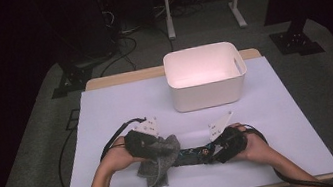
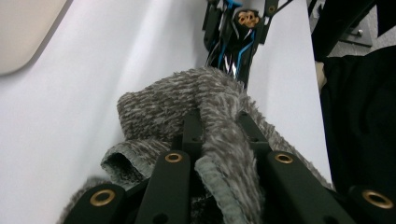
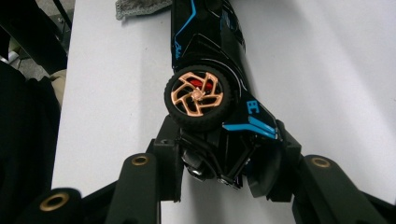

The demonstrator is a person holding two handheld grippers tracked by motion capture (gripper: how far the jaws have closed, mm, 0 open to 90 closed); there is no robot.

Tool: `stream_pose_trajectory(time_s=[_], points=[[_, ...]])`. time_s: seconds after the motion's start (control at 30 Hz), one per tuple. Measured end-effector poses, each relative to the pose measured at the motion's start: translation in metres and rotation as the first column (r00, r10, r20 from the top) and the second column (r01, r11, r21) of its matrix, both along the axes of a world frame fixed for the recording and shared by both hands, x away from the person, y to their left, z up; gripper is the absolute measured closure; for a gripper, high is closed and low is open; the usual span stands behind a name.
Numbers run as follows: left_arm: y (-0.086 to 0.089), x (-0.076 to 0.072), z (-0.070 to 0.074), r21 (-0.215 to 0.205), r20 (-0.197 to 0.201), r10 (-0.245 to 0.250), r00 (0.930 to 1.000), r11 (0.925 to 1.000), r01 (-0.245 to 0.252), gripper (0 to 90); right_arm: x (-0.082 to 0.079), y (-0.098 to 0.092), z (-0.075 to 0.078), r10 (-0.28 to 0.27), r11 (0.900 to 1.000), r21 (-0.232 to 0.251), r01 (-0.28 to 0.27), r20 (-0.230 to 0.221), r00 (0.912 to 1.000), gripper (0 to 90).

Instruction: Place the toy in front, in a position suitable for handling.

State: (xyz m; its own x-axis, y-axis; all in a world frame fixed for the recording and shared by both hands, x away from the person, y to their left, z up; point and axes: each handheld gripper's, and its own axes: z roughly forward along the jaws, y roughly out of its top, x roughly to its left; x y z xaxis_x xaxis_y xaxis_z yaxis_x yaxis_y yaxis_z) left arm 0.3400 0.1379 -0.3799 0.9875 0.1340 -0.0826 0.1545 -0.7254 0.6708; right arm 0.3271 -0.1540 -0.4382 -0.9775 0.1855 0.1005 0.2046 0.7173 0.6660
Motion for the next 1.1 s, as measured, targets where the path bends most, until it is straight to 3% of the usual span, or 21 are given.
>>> stream_pose_trajectory(time_s=[0.2, 0.33, 0.8, 1.1], points=[[0.02, -0.002, -0.007, -0.004, -0.014, 0.048, 0.9988, 0.9989, -0.048, 77.2, 0.0, 0.0, 0.0, -0.003, 1.0, 0.001, 0.003, -0.003, 1.0, 56.3], [0.024, -0.002, -0.011, -0.015, -0.028, 0.061, 0.9978, 0.998, -0.061, 77.2, 0.001, 0.0, 0.0, -0.004, 1.0, 0.004, 0.004, -0.008, 1.0, 56.2], [0.006, -0.001, -0.014, -0.042, -0.03, 0.03, 0.9991, 0.9986, -0.031, 77.4, -0.001, -0.001, 0.001, -0.002, 1.0, -0.013, 0.002, 0.003, 1.0, 56.2], [-0.01, 0.001, -0.017, -0.072, -0.034, 0.002, 0.9994, 0.9974, -0.004, 77.4, -0.003, -0.015, 0.004, -0.018, 0.999, -0.044, 0.018, 0.006, 0.9998, 55.8]])
